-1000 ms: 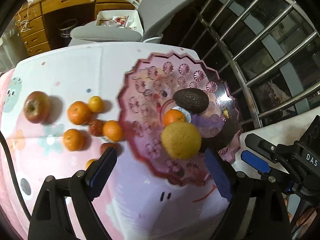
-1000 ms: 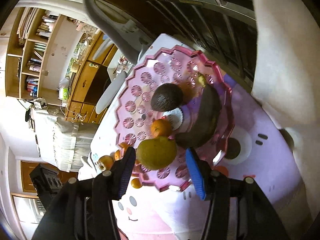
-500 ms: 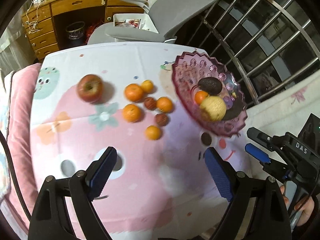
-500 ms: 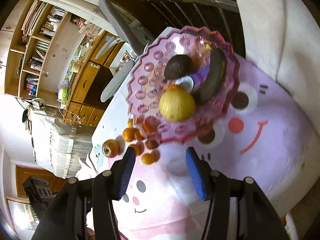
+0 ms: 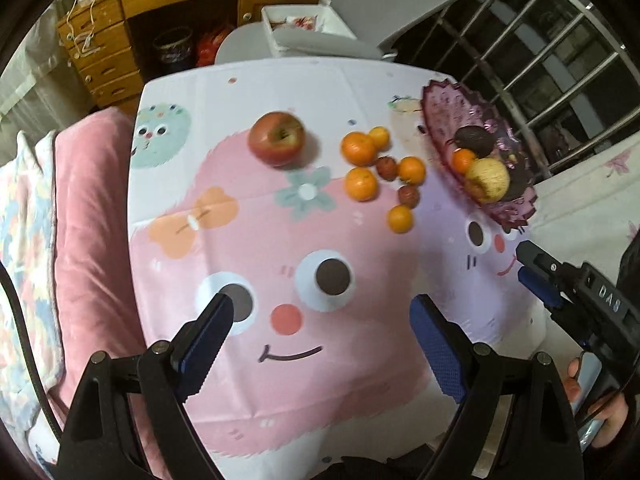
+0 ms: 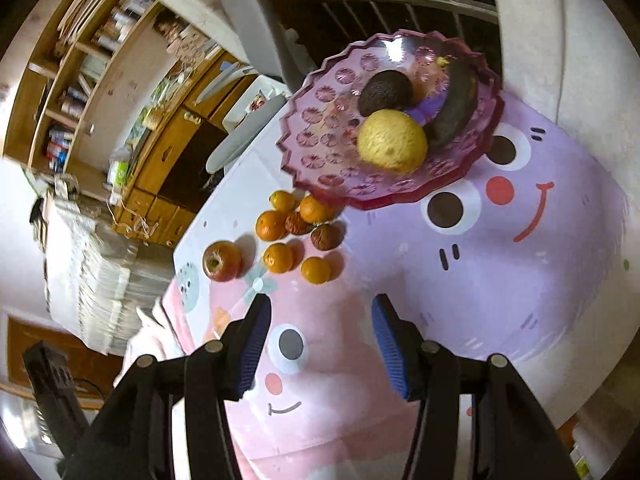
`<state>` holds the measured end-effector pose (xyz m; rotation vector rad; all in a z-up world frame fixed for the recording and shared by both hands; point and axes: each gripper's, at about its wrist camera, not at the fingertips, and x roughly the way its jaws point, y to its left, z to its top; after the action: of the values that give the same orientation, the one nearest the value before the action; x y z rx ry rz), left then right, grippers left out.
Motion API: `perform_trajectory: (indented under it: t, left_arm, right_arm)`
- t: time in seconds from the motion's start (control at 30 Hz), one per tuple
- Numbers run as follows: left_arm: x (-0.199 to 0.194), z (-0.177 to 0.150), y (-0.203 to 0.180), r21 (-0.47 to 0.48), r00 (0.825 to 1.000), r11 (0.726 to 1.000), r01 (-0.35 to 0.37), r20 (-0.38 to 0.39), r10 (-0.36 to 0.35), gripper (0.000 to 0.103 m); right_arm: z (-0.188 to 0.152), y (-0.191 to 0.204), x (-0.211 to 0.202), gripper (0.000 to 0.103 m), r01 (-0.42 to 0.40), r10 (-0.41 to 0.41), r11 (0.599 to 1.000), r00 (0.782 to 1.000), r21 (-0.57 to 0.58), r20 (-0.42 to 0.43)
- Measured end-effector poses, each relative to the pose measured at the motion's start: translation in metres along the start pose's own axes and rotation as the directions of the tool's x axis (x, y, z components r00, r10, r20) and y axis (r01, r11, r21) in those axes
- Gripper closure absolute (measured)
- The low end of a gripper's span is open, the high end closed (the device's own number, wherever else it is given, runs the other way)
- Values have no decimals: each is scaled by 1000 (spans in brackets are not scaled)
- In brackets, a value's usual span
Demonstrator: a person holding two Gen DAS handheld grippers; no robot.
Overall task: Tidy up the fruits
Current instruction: 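Move the left tool to the red apple while the right tool approaches a mandarin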
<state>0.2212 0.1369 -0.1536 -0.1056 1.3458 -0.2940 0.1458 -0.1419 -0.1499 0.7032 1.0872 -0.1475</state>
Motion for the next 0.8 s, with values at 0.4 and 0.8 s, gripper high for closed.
perform_trajectory:
  t: [0.4,0.8]
  left_arm:
    - [28,54,28,-45,996,998,-50,-78,47,9]
    - [93,125,33,-102,996,993,-62,-70,55,7]
  right_arm:
    - [-7,37,34,50,105,-77,933,992,-343,95]
    - [-11,38,93,50,89,-50,878,994,-470,95]
